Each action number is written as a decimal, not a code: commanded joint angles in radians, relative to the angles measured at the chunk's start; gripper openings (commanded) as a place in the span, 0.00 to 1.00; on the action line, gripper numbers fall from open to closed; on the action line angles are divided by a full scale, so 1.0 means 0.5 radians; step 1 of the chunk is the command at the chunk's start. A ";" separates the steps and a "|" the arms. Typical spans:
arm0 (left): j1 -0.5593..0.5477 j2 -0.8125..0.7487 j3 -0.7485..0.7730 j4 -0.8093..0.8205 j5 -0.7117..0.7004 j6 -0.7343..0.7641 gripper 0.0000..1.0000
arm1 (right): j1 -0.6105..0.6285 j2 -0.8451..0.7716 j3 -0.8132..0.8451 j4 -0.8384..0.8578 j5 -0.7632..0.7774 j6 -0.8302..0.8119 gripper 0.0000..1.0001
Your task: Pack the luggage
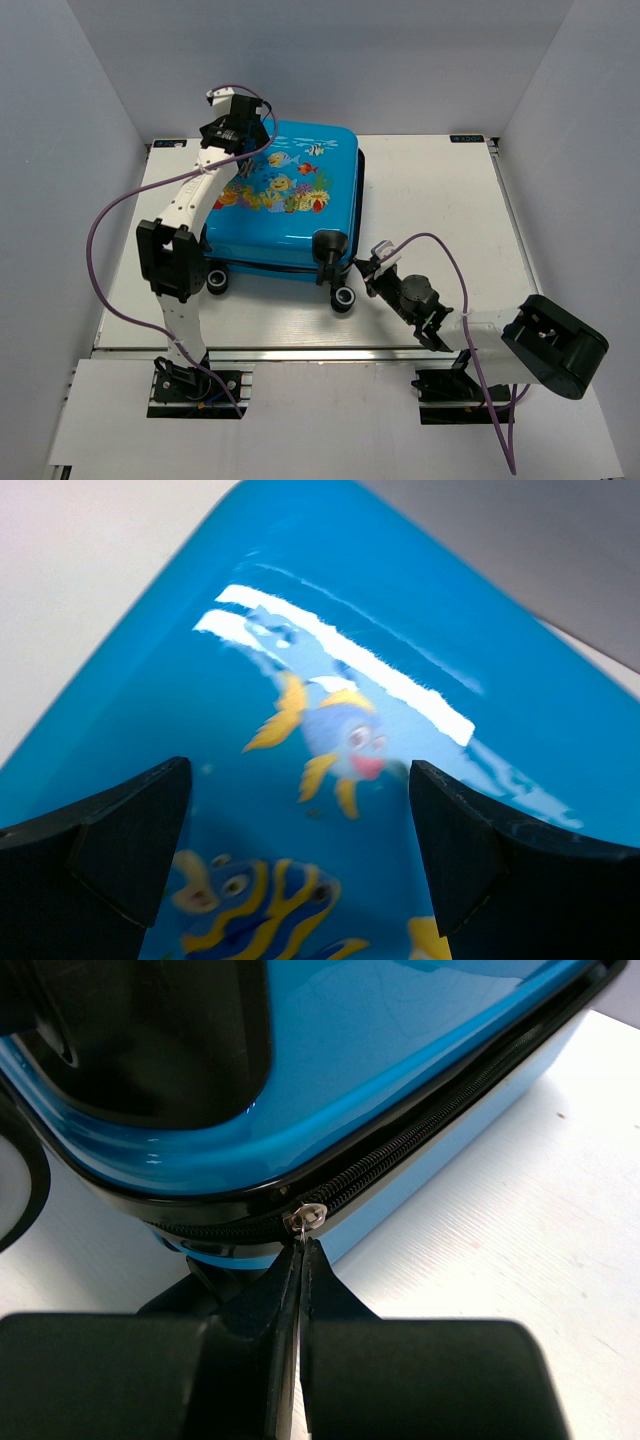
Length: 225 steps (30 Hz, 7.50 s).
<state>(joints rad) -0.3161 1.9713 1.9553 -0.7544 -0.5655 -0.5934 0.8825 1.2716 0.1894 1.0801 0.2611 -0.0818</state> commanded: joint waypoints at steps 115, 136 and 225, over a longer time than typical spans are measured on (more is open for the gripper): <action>-0.534 -1.117 -1.506 -1.123 -0.503 -1.544 0.00 | -1.449 0.878 0.385 1.604 -0.326 -0.057 0.00; 0.156 -1.132 -1.591 -0.323 -0.146 -0.817 0.00 | -1.158 0.500 0.287 1.117 -0.231 -0.205 0.00; 0.528 -0.859 -1.548 -0.215 0.349 -1.099 0.00 | -1.596 1.275 1.458 0.432 -0.745 -0.475 0.00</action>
<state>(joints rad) -0.1368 1.4929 1.2335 -0.6151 -0.1223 -1.3460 0.1543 1.8263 0.7586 1.1652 -0.1619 -0.2359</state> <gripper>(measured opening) 0.644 0.005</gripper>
